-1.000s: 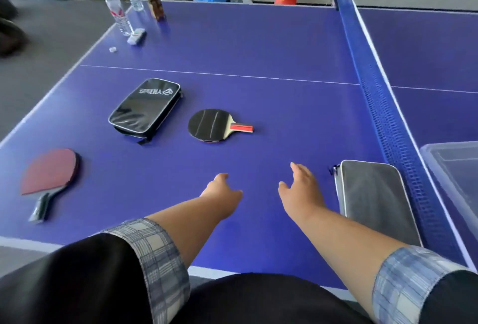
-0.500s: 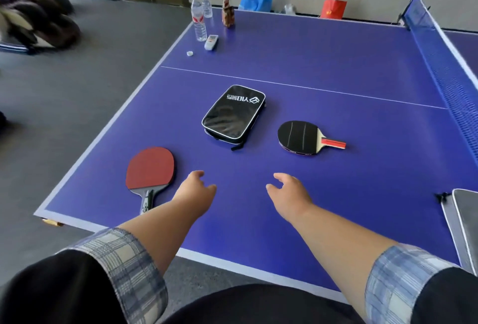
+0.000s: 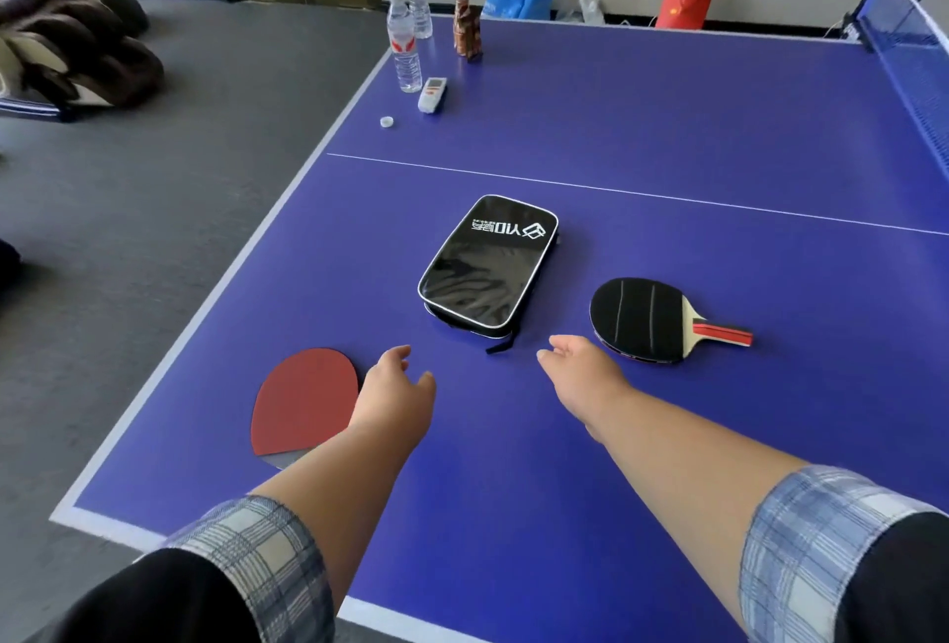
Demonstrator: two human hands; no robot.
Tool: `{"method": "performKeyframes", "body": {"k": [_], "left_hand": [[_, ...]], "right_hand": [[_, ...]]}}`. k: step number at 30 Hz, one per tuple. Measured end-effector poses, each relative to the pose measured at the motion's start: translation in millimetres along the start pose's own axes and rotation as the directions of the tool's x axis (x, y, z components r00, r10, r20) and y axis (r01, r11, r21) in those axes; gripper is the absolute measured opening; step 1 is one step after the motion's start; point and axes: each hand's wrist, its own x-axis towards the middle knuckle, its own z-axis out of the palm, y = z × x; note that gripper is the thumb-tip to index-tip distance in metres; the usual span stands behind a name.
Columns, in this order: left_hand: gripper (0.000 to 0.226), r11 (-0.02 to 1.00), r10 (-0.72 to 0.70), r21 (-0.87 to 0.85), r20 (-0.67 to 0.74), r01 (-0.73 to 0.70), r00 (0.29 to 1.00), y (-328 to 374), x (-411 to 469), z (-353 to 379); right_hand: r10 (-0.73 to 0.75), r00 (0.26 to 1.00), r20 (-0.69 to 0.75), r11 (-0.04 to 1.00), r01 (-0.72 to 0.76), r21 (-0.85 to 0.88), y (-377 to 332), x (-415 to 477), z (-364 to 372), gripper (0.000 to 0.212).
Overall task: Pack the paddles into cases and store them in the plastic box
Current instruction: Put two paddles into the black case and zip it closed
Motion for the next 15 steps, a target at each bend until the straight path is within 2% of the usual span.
{"method": "performKeyframes", "body": {"k": [10,13,15], "left_hand": [[0.057,0.990,0.109,0.086,0.066,-0.115,0.992,37,135,6],[0.063,0.987,0.082,0.125,0.126,-0.098,0.989,45,178,11],[0.063,0.995,0.034,0.090,0.193,-0.052,0.981,48,198,15]], "right_hand": [[0.172,0.983,-0.069,0.984,-0.168,0.060,-28,83,26,0.059],[0.227,0.969,-0.102,0.973,-0.220,0.077,-37,108,41,0.062],[0.249,0.961,-0.119,0.965,-0.236,0.116,-45,118,52,0.064]]}}
